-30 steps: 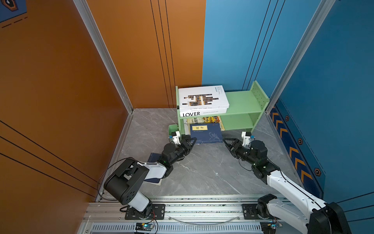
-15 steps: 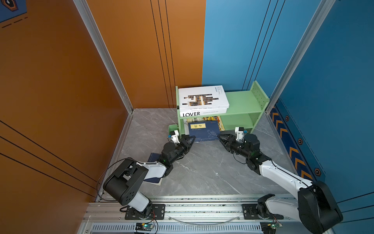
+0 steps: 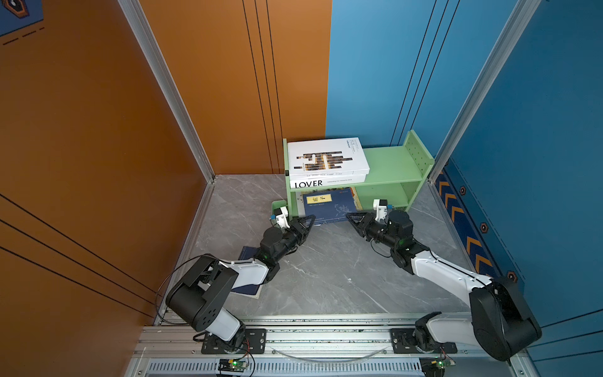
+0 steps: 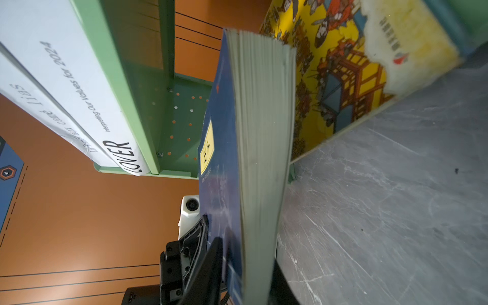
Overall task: Stacking books/files
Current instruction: Place the book at the bookshelf.
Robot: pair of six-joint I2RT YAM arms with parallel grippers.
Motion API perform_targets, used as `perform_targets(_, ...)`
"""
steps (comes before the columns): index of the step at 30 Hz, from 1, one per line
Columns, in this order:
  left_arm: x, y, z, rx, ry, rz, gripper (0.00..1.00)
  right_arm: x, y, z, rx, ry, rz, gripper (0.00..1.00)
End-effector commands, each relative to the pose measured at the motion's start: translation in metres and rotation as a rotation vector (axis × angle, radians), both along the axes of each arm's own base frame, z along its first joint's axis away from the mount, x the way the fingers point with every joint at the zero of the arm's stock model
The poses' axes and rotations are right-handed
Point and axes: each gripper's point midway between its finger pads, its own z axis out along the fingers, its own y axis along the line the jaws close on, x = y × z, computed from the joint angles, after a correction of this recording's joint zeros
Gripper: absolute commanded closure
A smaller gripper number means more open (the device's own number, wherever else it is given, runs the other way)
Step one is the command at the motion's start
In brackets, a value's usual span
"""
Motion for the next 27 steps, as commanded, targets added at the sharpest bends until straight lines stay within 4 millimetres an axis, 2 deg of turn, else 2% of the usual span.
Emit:
perform_targets(1, 0.004, -0.002, 0.028, -0.042, -0.069, 0.001, 1.0, 0.014, 0.003, 0.021, 0.047, -0.07, -0.019, 0.83)
perform_targets(3, 0.005, -0.001, 0.028, -0.04, -0.067, 0.006, 0.98, 0.019, 0.003, 0.02, 0.066, -0.064, -0.028, 0.87)
perform_targets(5, 0.006, 0.001, 0.028, -0.038, -0.063, 0.016, 0.9, 0.024, 0.002, 0.02, 0.088, -0.066, -0.042, 0.89)
perform_targets(8, 0.008, 0.009, 0.028, -0.031, -0.055, 0.042, 0.71, 0.031, -0.001, 0.021, 0.099, -0.069, -0.068, 0.92)
perform_targets(11, 0.009, 0.023, 0.029, -0.017, -0.045, 0.08, 0.45, 0.037, -0.003, 0.022, 0.098, -0.064, -0.083, 0.95)
perform_targets(12, 0.009, 0.028, 0.029, -0.007, -0.038, 0.092, 0.33, 0.038, -0.003, 0.024, 0.101, -0.069, -0.083, 0.95)
perform_targets(15, 0.005, 0.045, 0.028, 0.046, -0.013, 0.133, 0.17, 0.041, -0.002, 0.03, 0.113, -0.083, -0.086, 0.96)
perform_targets(17, 0.0, 0.057, 0.029, 0.094, 0.005, 0.157, 0.15, 0.042, 0.0, 0.035, 0.127, -0.095, -0.08, 0.96)
perform_targets(18, -0.003, 0.064, 0.028, 0.128, 0.018, 0.172, 0.09, 0.044, 0.001, 0.037, 0.133, -0.101, -0.075, 0.96)
perform_targets(21, -0.014, 0.09, 0.022, 0.232, 0.085, 0.228, 0.01, 0.048, 0.006, 0.034, 0.131, -0.093, -0.065, 0.96)
perform_targets(27, -0.043, 0.141, 0.02, 0.351, 0.137, 0.323, 0.02, 0.059, 0.013, 0.033, 0.169, -0.106, -0.05, 0.96)
